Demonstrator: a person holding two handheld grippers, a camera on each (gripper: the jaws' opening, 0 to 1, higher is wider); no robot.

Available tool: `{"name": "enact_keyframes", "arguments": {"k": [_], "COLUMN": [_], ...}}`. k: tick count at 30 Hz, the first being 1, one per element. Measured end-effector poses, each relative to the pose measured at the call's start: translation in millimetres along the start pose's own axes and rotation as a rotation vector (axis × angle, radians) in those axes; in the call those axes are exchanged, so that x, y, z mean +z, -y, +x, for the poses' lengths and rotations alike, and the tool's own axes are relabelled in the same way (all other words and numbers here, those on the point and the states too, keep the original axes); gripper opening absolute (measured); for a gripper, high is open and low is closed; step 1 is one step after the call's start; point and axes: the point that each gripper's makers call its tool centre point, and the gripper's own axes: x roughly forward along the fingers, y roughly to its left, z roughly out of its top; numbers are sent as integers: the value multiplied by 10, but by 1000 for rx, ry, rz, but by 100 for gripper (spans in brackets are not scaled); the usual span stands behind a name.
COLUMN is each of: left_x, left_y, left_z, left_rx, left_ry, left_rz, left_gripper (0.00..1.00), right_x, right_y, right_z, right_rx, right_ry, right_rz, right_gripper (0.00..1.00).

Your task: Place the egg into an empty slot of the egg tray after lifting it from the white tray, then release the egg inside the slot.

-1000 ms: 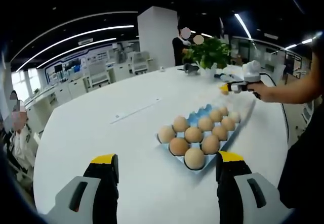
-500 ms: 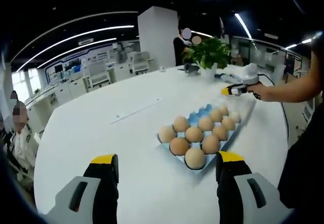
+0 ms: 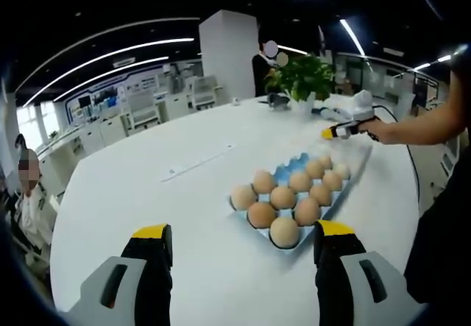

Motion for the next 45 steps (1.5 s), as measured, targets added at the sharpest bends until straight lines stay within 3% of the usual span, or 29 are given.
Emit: {"name": "enact_keyframes", "arguments": {"k": [19,45], "left_x": [-39,-67], "left_y": [-21,-23], "left_z": [1,-28], "left_rx": [2,7], "left_ry": [-6,-8], "left_rz": [-3,-9], "left_gripper": [80,80], "right_x": [259,228], "right_y": [-256,-1342], "right_z": [-165,-84], "right_rx": [54,315], "right_ry": [76,64], "right_rz": [-18,-83], "right_gripper": [25,25]}}
